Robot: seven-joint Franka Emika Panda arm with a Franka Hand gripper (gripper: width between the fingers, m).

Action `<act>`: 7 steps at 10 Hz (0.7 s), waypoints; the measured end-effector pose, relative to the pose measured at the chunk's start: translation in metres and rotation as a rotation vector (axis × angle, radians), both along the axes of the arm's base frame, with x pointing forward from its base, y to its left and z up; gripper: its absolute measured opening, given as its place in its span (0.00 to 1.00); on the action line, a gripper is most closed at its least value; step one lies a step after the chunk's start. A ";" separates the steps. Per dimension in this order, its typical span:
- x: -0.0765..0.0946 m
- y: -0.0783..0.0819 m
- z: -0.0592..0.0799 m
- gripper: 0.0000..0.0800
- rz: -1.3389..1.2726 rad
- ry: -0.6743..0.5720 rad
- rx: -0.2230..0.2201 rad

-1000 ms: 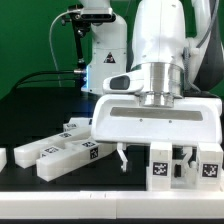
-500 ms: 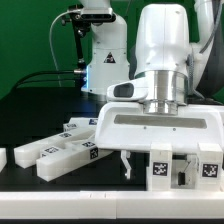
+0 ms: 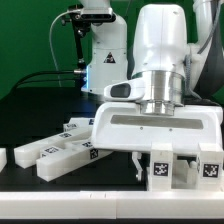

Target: Assemble chair

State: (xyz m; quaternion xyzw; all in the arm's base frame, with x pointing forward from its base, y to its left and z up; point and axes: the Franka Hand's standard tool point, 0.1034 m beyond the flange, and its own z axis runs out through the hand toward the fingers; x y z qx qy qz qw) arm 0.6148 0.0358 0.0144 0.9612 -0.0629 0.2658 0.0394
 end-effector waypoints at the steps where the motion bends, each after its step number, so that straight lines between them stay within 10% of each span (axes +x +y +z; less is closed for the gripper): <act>1: 0.000 -0.002 0.000 0.07 -0.004 0.000 -0.001; 7: -0.010 -0.022 0.019 0.04 0.027 0.021 -0.020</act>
Offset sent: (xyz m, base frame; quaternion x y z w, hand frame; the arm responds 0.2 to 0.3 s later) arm 0.0000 0.0000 0.0000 0.0000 0.0000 0.0000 1.0000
